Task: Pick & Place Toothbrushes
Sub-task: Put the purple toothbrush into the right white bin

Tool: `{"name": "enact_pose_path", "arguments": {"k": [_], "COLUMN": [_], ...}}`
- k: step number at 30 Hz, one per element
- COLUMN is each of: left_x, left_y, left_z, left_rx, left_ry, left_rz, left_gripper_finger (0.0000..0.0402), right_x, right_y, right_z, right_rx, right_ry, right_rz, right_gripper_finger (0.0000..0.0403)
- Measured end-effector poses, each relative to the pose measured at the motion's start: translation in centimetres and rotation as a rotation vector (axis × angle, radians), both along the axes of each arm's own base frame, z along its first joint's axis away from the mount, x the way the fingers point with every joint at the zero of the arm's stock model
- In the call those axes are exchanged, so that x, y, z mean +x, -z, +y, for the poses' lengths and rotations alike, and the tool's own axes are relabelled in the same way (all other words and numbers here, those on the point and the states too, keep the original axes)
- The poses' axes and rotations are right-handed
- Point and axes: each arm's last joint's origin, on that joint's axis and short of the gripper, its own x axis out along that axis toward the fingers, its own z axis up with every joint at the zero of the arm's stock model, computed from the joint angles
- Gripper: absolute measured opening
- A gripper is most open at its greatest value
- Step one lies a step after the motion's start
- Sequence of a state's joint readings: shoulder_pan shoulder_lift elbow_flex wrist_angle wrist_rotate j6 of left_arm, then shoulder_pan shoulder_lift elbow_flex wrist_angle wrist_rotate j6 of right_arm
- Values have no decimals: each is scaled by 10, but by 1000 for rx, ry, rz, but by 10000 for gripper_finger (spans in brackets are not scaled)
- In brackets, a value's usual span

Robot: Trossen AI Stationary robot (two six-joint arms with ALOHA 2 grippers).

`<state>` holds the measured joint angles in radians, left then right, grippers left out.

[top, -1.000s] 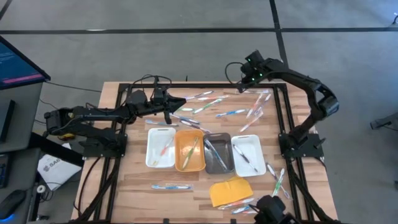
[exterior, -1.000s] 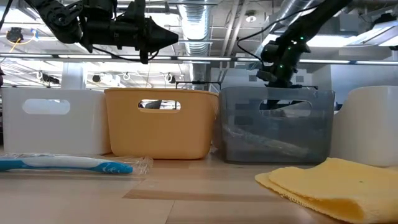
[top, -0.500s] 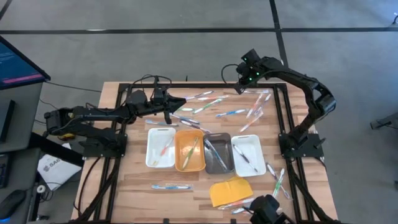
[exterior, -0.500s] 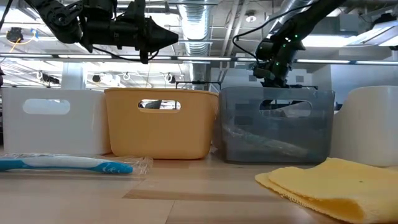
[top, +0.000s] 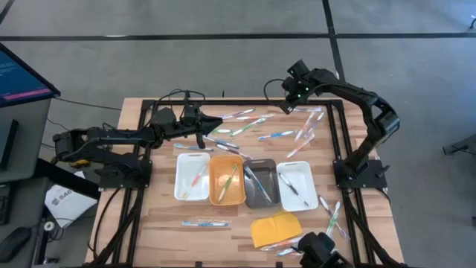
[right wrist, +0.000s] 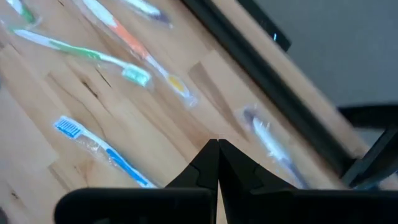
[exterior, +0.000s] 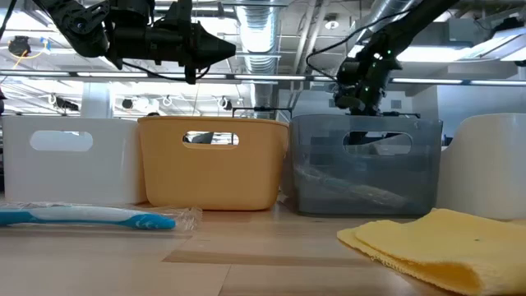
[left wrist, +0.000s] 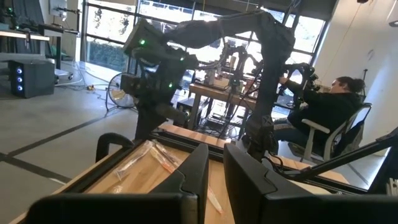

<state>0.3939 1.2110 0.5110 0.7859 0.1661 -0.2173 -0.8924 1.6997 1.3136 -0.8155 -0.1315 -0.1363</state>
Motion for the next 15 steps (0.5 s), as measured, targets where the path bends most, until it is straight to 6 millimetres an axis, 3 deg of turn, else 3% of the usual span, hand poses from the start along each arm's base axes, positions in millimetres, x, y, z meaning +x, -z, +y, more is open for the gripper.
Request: {"name": "enact_pose_path", "arguments": {"k": [7, 15], "left_x": [0, 0], "left_y": [0, 0], "left_z": [0, 0], "left_rx": [-5, 0], "left_ry": [0, 0], "left_rz": [-3, -1], "left_gripper_finger": [44, 44], "right_x": [-11, -18], "right_y": [36, 39], "right_z": [-15, -25], "right_rx": [80, 54], "right_ry": [61, 44], "right_rz": [194, 194], "right_gripper_finger": [31, 100]}}
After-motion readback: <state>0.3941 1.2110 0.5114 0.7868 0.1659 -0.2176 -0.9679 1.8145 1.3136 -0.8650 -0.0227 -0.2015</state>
